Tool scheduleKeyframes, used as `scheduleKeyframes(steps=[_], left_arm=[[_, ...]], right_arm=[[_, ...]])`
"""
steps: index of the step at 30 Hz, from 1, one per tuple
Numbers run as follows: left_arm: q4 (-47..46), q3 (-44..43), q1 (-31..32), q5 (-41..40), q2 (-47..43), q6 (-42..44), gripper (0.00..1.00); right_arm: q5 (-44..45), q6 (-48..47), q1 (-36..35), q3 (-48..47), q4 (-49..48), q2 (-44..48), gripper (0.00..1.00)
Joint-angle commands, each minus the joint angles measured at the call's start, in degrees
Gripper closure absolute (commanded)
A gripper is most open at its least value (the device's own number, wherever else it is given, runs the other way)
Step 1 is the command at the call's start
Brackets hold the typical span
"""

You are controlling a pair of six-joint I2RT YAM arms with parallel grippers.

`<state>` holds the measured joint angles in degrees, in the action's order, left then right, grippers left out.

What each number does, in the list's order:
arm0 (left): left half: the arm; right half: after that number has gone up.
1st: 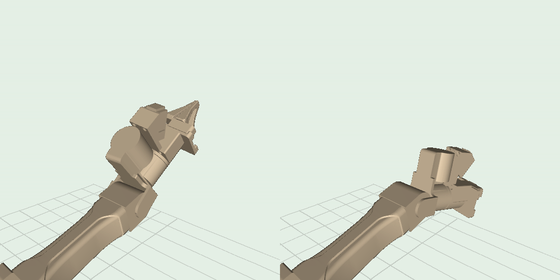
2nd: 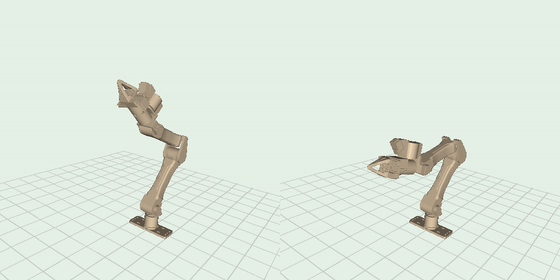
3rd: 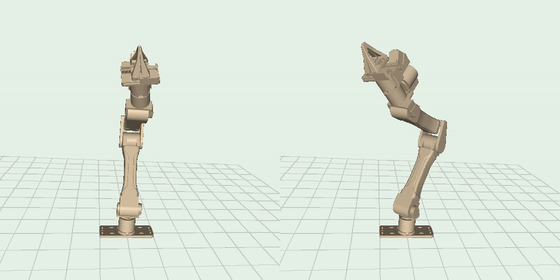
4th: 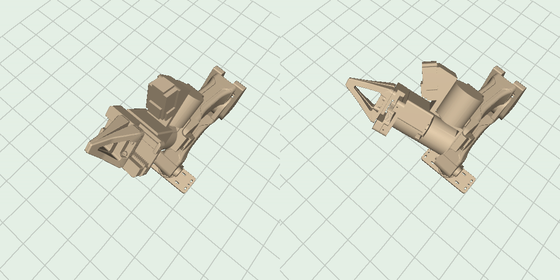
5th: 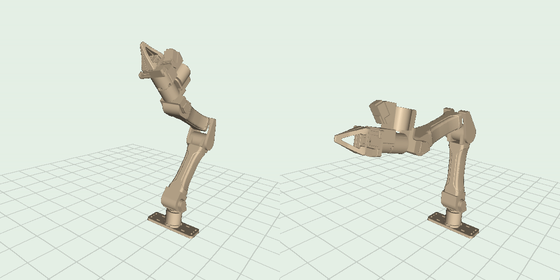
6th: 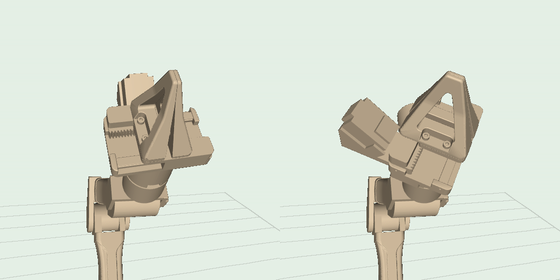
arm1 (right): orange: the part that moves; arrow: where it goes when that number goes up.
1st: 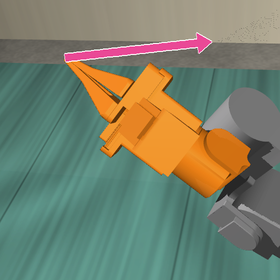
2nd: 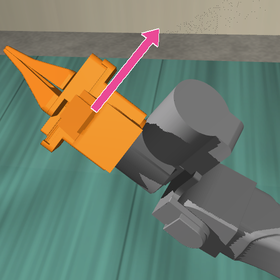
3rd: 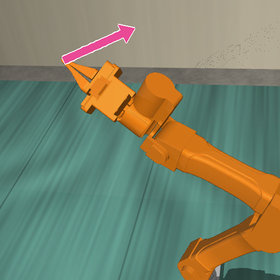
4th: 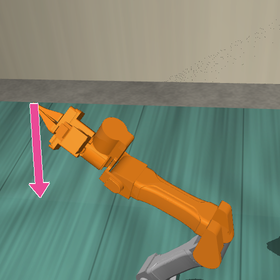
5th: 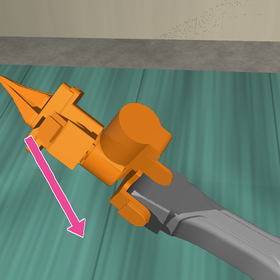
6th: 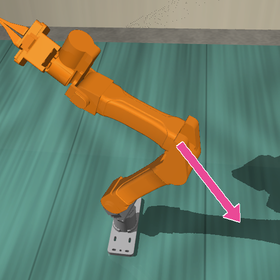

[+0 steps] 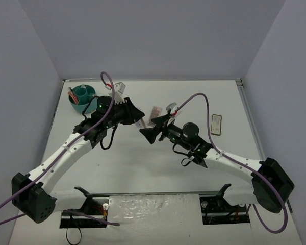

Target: Organize the makeup

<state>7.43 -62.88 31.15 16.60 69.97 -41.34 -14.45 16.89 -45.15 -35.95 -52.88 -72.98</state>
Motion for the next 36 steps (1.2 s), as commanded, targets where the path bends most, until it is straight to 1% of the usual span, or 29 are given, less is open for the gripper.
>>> scheduleKeyframes(steps=[1, 3, 6, 8, 9, 10, 12, 16, 19, 21, 26, 30, 36], left_arm=[[3.1, -6.4, -0.1, -7.2, -1.4, 6.1, 1.0], [9.1, -8.6, -0.5, -12.9, -1.3, 11.2, 1.0], [14.0, -12.5, -3.3, -25.1, -0.1, 18.7, 1.0], [15.1, -15.1, -6.3, -32.1, 1.8, 22.9, 1.0], [15.0, -16.2, -9.1, -34.3, 3.1, 24.6, 1.0], [14.4, -17.1, -12.6, -35.8, 4.5, 26.1, 1.0], [11.6, -18.0, -16.6, -37.1, 8.1, 28.7, 1.0], [-1.7, -18.1, -21.7, -41.7, 13.8, 37.8, 1.0], [-9.2, -18.9, -24.3, -40.6, 19.1, 43.3, 1.0], [-10.1, -22.2, -25.7, -38.5, 23.9, 44.2, 1.0], [-13.1, -26.4, -28.5, -34.4, 31.2, 47.4, 1.0], [-13.3, -27.7, -30.0, -33.1, 34.2, 48.3, 1.0], [-16.0, -25.0, -30.8, -31.8, 36.0, 49.4, 1.0]], right_arm=[[2.7, -0.4, -0.1, -2.7, -1.7, 0.5, 0.08], [4.6, -2.2, 0.2, -3.3, 2.8, 1.6, 0.01], [8.9, -4.6, 1.5, -3.9, 7.4, 3.1, 0.0], [11.1, -5.2, 3.2, -3.8, 10.9, 4.2, 0.0], [11.8, -5.0, 4.2, -3.6, 12.3, 4.7, 0.0], [12.3, -4.7, 5.2, -3.2, 13.5, 5.2, 0.0], [12.1, -3.8, 7.9, -1.8, 13.1, 5.8, 0.0], [10.2, -2.7, 10.0, -0.2, 12.1, 6.1, 0.0], [10.1, -2.9, 10.3, -0.2, 11.8, 5.4, 0.0], [9.9, -3.1, 10.4, -0.3, 11.7, 4.9, 0.0], [9.8, -3.4, 10.9, -0.3, 11.7, 3.7, 0.0], [9.9, -3.7, 11.2, -0.2, 11.5, 3.0, 0.0], [10.0, -3.6, 11.6, -0.2, 11.2, 1.8, 0.0]])
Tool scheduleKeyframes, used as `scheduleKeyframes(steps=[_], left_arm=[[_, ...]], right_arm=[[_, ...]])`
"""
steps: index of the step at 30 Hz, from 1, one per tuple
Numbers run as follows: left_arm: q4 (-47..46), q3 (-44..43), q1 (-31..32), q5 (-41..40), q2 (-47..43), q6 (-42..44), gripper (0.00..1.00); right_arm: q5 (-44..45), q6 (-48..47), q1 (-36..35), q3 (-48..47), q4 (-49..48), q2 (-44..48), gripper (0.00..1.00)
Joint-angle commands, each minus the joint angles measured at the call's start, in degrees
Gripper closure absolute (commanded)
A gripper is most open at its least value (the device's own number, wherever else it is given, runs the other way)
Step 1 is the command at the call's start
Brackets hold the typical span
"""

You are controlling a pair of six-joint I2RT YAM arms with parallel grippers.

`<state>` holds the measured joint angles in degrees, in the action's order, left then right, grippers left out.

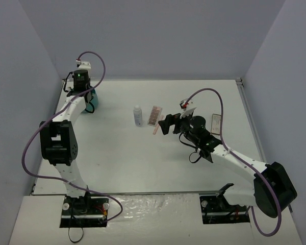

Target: Organize the makeup

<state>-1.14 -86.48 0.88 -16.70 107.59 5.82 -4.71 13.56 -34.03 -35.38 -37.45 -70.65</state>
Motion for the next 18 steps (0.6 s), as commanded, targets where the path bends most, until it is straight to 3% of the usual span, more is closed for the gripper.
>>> scheduleKeyframes(steps=[1, 12, 14, 18], left_arm=[[-8.2, -0.7, -0.6, 1.7, -1.5, 2.4, 1.0], [-11.5, 3.4, -0.6, 2.8, -1.2, 2.2, 0.94], [-11.2, 3.3, -0.6, 2.5, -1.2, 2.4, 0.87], [-12.3, 5.0, -0.6, 1.6, -2.6, 1.9, 0.63]], right_arm=[[0.1, -0.2, 0.5, -0.7, -4.4, -0.7, 0.0], [-0.3, -0.2, 0.8, -0.7, -4.3, -1.2, 0.0], [-0.3, -0.2, 0.8, -0.7, -4.3, -1.2, 0.0], [0.8, 0.6, 0.9, -0.8, -3.7, -1.6, 0.0]])
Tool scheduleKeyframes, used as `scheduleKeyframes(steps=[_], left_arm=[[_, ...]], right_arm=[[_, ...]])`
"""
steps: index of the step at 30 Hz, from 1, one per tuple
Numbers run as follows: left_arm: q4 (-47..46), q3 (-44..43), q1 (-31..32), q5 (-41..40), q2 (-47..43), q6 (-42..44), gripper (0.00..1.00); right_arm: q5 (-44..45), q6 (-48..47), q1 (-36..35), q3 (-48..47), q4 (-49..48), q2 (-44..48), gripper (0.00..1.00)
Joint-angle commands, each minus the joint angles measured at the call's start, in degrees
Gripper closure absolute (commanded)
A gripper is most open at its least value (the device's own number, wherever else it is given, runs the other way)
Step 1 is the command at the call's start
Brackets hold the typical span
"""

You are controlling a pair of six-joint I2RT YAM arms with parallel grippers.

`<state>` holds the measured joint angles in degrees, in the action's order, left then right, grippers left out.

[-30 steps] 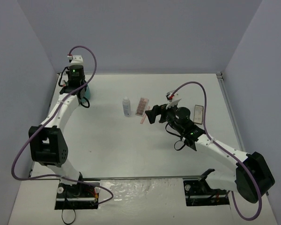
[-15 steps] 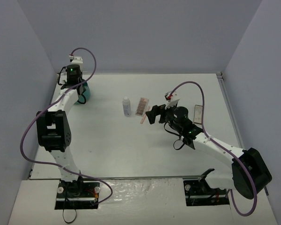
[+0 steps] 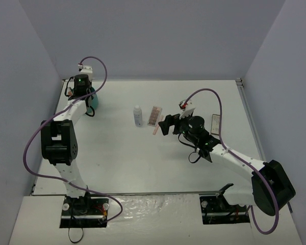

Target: Organize the makeup

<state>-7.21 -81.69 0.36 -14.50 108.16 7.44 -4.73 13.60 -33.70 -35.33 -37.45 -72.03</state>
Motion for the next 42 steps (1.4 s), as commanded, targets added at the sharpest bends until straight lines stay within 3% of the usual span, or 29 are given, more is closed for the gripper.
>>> scheduleKeyframes(steps=[1, 9, 13, 16, 22, 26, 35, 42], left_arm=[[-6.4, 0.4, -0.1, -0.6, -3.6, 0.3, 0.62], [-4.2, 1.2, -0.1, 0.1, -8.9, -3.2, 0.5], [0.1, 0.6, -0.1, 2.4, -17.6, -10.1, 0.39], [7.7, -1.3, -0.1, 3.8, -22.2, -15.4, 0.25], [22.5, -3.8, -0.1, 9.4, -33.0, -25.1, 0.09], [29.3, -0.5, -0.1, 14.4, -39.4, -27.9, 0.07], [31.4, 15.7, 0.0, 28.1, -54.0, -33.1, 0.06], [32.1, 21.0, 2.3, 27.5, -56.3, -32.3, 0.06]], right_arm=[[1.0, 0.6, 0.5, -0.9, -3.7, -0.3, 0.0], [3.4, 2.6, 0.5, -2.3, -0.7, -0.6, 0.0], [7.4, 6.3, 0.3, -5.8, 4.7, -4.5, 0.01], [10.0, 8.9, -0.3, -9.1, 8.2, -9.4, 0.02], [16.2, 10.2, -4.9, -16.7, 13.8, -19.6, 0.04], [19.1, 11.8, -7.2, -19.5, 14.6, -25.5, 0.07], [24.6, 13.2, -9.1, -24.3, 16.9, -37.1, 0.12], [29.6, 15.7, -9.1, -25.0, 18.3, -41.9, 0.26]])
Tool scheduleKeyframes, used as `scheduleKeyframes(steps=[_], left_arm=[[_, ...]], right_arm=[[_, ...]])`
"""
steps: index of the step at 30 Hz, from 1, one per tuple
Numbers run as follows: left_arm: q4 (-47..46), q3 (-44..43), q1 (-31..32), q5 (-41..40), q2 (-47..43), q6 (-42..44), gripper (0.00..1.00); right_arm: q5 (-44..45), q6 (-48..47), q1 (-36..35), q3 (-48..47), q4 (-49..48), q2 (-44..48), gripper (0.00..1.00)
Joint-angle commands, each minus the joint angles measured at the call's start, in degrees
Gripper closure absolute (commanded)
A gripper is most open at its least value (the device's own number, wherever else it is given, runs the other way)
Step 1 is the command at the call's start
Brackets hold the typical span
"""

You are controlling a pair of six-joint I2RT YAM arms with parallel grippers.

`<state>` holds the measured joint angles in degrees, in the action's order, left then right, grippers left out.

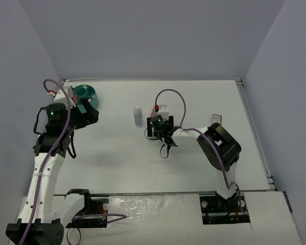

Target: Organize the makeup

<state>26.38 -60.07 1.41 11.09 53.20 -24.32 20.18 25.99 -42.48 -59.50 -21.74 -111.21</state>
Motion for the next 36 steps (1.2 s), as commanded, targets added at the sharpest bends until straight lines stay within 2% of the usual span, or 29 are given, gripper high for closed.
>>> scheduleKeyframes(steps=[1, 4, 6, 7, 8, 9, 15, 19, 23, 26, 30, 36], left_arm=[[-1.2, -0.6, 1.4, 2.1, -1.3, -0.4, 0.06], [-0.7, -0.6, 1.9, 2.9, -1.5, -0.4, 0.06], [-0.8, -0.7, 2.5, 4.0, -1.6, 0.0, 0.06], [-1.0, -0.7, 2.5, 4.1, -1.6, 0.0, 0.06], [-1.1, -0.7, 3.0, 4.7, -1.5, 0.1, 0.06], [-1.2, -0.8, 3.6, 5.2, -1.2, -0.1, 0.06], [-3.3, -1.0, 8.0, 7.4, 0.3, -3.6, 0.06], [-8.1, -0.3, 13.2, 6.8, 2.2, -7.0, 0.06], [-12.3, -1.0, 16.7, 7.1, 5.6, -10.7, 0.06], [-15.0, -1.9, 20.4, 6.8, 7.5, -13.1, 0.06], [-18.2, -3.3, 24.2, 5.7, 10.6, -15.0, 0.07], [-21.4, -4.5, 29.2, 4.0, 12.8, -16.9, 0.1]], right_arm=[[5.1, 3.6, -0.4, -0.6, 3.2, -2.6, 0.31], [6.9, 4.1, -0.4, 0.7, 4.7, -1.7, 0.45], [8.6, 4.2, -0.3, 2.5, 5.4, -0.8, 0.59], [8.7, 4.1, -0.3, 2.5, 5.4, -0.3, 0.6], [9.4, 3.9, -0.2, 3.5, 5.9, 0.4, 0.69], [9.5, 3.9, -0.1, 4.4, 6.2, 1.4, 0.74], [7.6, 1.0, -0.2, 8.9, 4.6, 7.8, 0.99], [0.9, -3.1, -0.7, 14.7, -5.1, 16.6, 1.0], [-10.9, -8.7, -2.7, 25.0, -21.6, 28.8, 1.0], [-15.3, -13.3, -5.0, 27.7, -25.9, 34.6, 1.0], [-20.3, -13.8, -6.7, 28.1, -30.7, 39.1, 1.0], [-25.5, -12.6, -6.9, 26.9, -35.9, 40.2, 1.0]])
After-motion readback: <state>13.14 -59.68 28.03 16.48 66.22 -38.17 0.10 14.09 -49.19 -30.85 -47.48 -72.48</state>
